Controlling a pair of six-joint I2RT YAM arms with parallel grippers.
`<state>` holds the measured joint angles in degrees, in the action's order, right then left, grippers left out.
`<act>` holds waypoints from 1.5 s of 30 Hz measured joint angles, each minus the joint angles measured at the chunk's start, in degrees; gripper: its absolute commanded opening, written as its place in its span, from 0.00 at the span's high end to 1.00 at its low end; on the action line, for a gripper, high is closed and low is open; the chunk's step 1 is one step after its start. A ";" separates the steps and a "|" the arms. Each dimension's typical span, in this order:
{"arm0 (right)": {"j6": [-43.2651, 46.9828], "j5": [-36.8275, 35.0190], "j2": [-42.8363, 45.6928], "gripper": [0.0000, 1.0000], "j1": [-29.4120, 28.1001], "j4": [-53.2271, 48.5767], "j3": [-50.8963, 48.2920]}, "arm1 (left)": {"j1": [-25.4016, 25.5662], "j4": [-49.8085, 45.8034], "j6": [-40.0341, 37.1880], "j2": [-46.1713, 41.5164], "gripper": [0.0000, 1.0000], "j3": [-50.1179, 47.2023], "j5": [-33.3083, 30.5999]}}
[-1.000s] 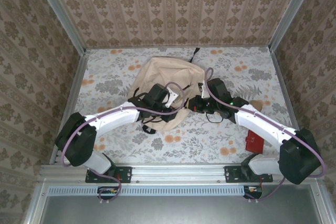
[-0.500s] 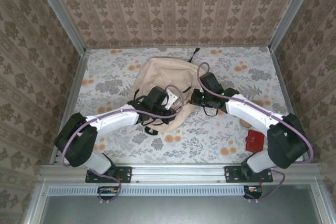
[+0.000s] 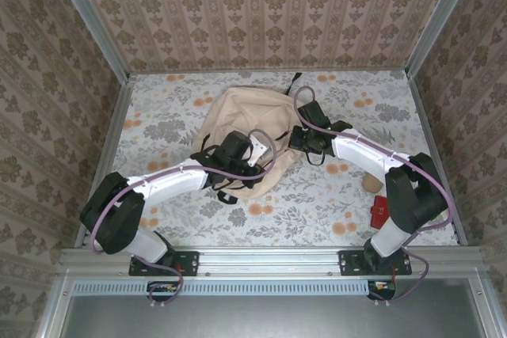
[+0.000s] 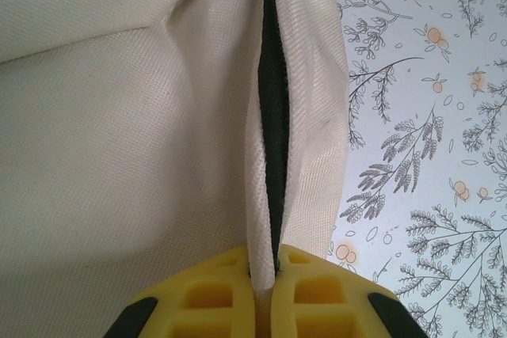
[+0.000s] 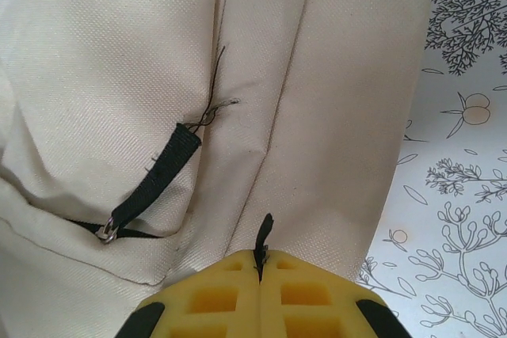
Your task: Pack books, pencil case, and school supplies into a backpack
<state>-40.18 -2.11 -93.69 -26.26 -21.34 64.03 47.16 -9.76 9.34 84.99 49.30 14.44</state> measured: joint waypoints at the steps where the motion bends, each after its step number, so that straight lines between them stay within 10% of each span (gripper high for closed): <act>1: 0.04 0.00 -0.04 1.00 0.02 -0.13 0.00 | 0.00 0.22 0.02 0.00 0.91 -0.04 0.48; 7: 1.16 -2.29 1.62 1.00 2.29 -0.68 -0.85 | 0.46 -1.05 1.16 -0.44 0.43 0.22 5.33; 14: 2.80 -4.35 6.43 1.00 10.19 -0.68 -5.77 | -1.40 -3.76 5.90 -0.44 0.27 5.38 7.72; 17: 3.50 -4.35 7.37 0.94 12.96 -0.66 -7.39 | -2.99 -3.96 8.33 -0.42 0.27 7.61 7.32; 21: 5.33 -3.96 8.57 0.46 15.32 -1.64 -7.63 | -4.59 -4.61 11.80 0.52 0.26 10.29 4.74; 24: 6.78 -2.34 10.10 0.33 15.82 -2.91 -7.39 | -5.16 -5.70 13.62 3.04 0.27 13.03 1.97; 38: 3.98 4.76 14.08 0.31 10.62 -5.60 -11.15 | -10.32 -8.02 18.64 17.16 0.49 23.85 -3.96; 45: 2.49 5.07 13.99 0.51 10.54 -5.88 -14.19 | -12.70 -8.28 18.97 25.70 0.63 30.25 -3.74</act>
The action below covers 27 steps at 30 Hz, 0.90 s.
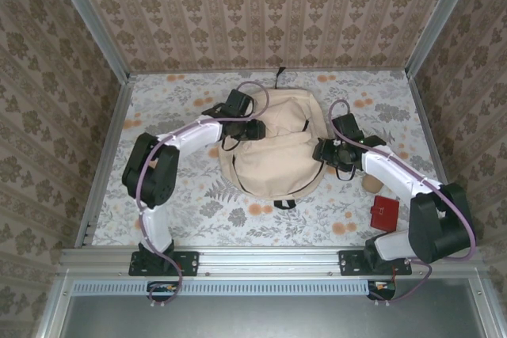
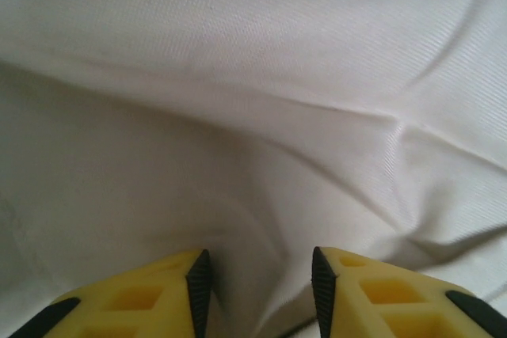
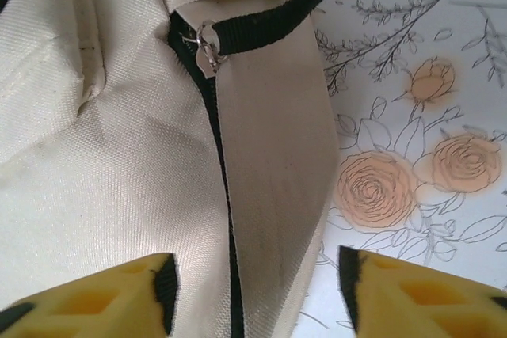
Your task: Pack books, pencil case, and school supplies into a backpack
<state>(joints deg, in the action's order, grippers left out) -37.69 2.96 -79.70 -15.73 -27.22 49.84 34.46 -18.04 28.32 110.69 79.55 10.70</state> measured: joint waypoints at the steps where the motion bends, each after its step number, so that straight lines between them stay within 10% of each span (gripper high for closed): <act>1: -0.17 0.39 -0.59 0.55 -0.09 0.24 0.00 | -0.07 -0.02 0.02 0.87 0.64 0.66 0.00; 6: -1.07 1.68 -3.63 0.73 -1.11 1.18 -0.61 | -0.55 -1.62 0.09 2.34 0.66 1.99 -0.07; 17: -6.60 2.97 -0.50 0.79 -12.35 7.06 -9.46 | -1.62 3.37 1.38 -3.69 0.68 -8.79 0.20; 27: -11.32 2.38 17.05 0.30 -14.82 2.82 -14.29 | 0.26 -6.69 1.16 -13.29 0.45 -13.51 -4.61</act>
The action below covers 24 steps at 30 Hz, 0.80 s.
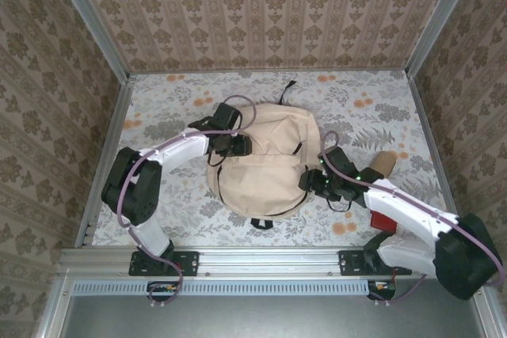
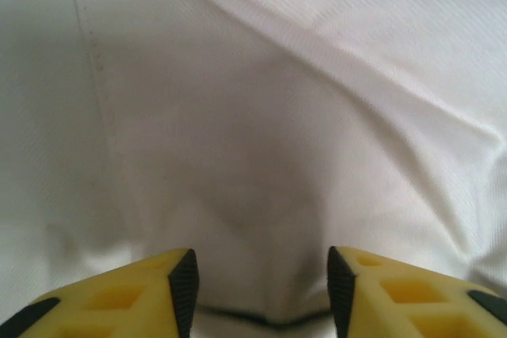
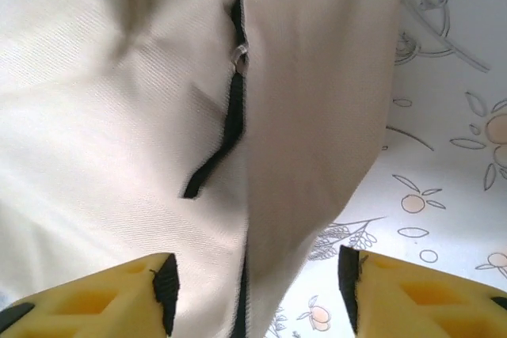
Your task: Pack books, pencil case, and school supplies into a backpack
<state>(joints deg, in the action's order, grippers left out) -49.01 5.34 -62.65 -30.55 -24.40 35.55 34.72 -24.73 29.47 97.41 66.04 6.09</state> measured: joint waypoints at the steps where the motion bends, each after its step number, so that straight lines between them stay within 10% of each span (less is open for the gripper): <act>1: 0.59 -0.26 1.18 0.28 0.50 -0.55 0.59 | 0.94 -1.20 -0.13 -0.85 0.44 0.52 -0.92; 10: 4.50 0.81 4.57 0.15 13.81 -1.07 4.02 | 12.31 -5.81 -0.59 -0.48 0.43 13.86 -6.19; 24: 5.81 18.10 -9.16 0.17 26.67 11.65 4.04 | 20.02 -18.43 -2.97 23.04 0.51 39.58 -10.93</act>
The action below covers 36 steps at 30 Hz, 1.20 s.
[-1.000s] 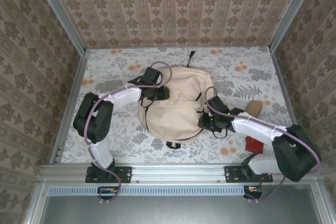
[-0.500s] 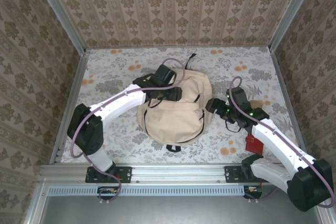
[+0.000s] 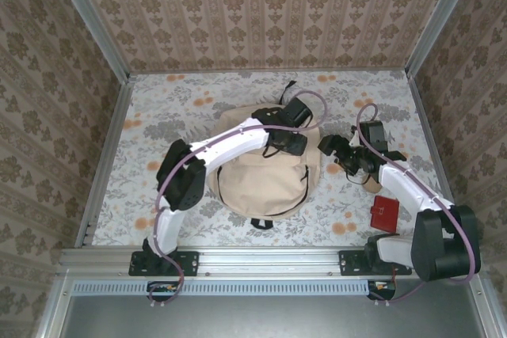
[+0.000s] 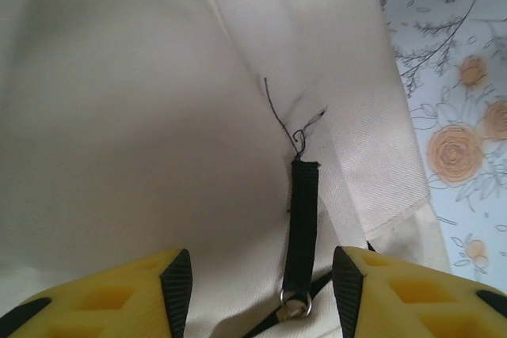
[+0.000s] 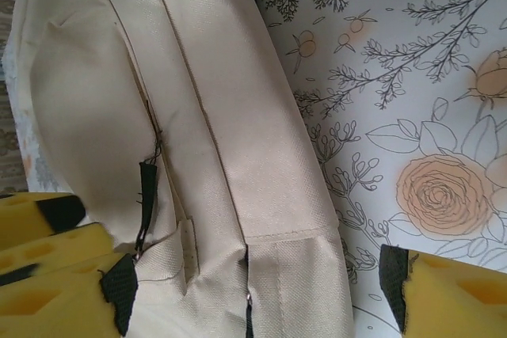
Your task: Pack books, pencil case, and school supplies into a backpack
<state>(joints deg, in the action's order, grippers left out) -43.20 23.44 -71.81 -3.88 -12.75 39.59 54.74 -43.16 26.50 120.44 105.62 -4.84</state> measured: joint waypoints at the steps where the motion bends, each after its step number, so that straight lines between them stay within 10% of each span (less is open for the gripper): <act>1: 0.00 0.48 -0.33 0.17 0.26 0.33 0.00 | 0.39 -1.11 -0.33 1.18 0.52 1.44 -0.61; 15: 2.14 2.34 -0.96 0.18 1.66 1.88 -0.35 | 1.86 -10.47 -2.32 9.49 0.54 13.09 -2.97; 27: 3.26 2.32 -1.05 0.18 2.03 1.86 -0.35 | 1.86 -12.79 -2.01 10.38 0.76 14.73 -6.71; 36: 3.63 2.29 -1.05 0.19 2.03 1.90 -0.72 | 1.86 -12.79 -0.87 10.40 0.62 14.91 -7.13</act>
<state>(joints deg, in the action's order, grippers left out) -39.57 25.74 -72.86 -1.85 -10.85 38.87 56.60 -55.94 25.63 130.85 120.53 -11.97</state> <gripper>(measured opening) 0.815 0.370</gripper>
